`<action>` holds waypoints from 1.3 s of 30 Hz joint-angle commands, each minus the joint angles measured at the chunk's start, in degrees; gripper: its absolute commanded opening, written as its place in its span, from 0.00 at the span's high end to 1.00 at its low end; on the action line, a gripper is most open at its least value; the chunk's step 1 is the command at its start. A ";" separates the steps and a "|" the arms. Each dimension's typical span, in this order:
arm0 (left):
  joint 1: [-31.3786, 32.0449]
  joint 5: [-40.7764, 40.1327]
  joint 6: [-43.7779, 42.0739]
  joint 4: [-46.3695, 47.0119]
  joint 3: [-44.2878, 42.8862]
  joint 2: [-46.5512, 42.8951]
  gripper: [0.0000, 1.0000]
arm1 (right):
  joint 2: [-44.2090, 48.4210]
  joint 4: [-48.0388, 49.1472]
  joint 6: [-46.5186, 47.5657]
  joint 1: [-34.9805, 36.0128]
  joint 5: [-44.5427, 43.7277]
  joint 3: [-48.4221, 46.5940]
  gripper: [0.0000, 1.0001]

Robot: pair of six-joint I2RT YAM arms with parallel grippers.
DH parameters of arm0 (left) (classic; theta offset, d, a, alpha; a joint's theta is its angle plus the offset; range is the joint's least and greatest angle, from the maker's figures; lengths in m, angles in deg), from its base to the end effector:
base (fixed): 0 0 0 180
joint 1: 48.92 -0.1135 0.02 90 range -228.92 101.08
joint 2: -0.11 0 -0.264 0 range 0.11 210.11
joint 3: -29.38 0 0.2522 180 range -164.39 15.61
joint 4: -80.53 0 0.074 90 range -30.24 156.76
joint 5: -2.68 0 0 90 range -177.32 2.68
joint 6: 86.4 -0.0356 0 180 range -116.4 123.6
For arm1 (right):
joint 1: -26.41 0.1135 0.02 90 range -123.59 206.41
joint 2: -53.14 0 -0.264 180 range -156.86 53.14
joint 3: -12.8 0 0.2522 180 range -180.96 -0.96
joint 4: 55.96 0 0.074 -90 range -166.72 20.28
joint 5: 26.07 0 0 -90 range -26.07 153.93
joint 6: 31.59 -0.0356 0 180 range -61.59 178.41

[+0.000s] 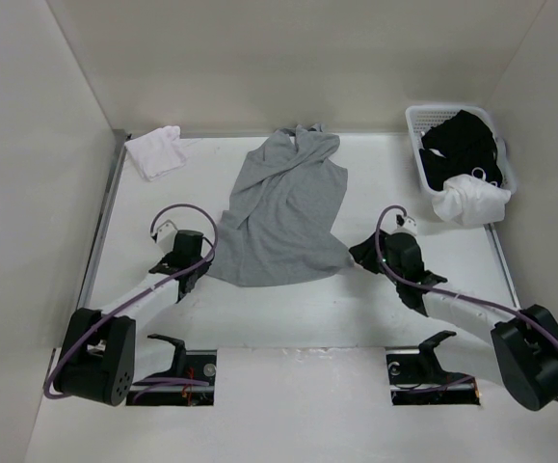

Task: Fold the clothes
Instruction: Flatten the tank top out

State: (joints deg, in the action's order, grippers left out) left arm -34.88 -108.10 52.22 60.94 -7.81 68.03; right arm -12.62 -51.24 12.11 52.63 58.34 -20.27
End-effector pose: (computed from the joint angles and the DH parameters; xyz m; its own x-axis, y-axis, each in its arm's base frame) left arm 0.2030 -0.0377 0.1467 -0.4989 -0.5984 -0.6270 -0.5556 0.7760 -0.2986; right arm 0.1994 0.0943 0.1667 -0.5528 0.5298 -0.6432 0.0537 0.7929 0.6070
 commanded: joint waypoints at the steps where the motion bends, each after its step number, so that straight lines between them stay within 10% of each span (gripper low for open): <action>1: -0.20 2.23 0.51 -2.96 0.83 -1.81 0.94 | 1.86 1.47 0.07 -0.34 -1.36 1.03 0.62; 19: -4.51 9.26 -0.02 -5.43 1.01 -23.35 1.00 | 5.83 -14.44 -4.24 7.57 -8.39 0.16 0.48; 39: -1.87 11.28 -0.90 1.60 0.13 -19.06 1.00 | -7.10 -11.71 8.51 14.60 -16.82 -10.04 0.53</action>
State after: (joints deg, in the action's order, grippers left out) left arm -37.57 -97.52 51.76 58.51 -7.21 47.96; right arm -18.96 -64.29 18.01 65.72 45.36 -27.29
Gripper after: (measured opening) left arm 0.010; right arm 0.470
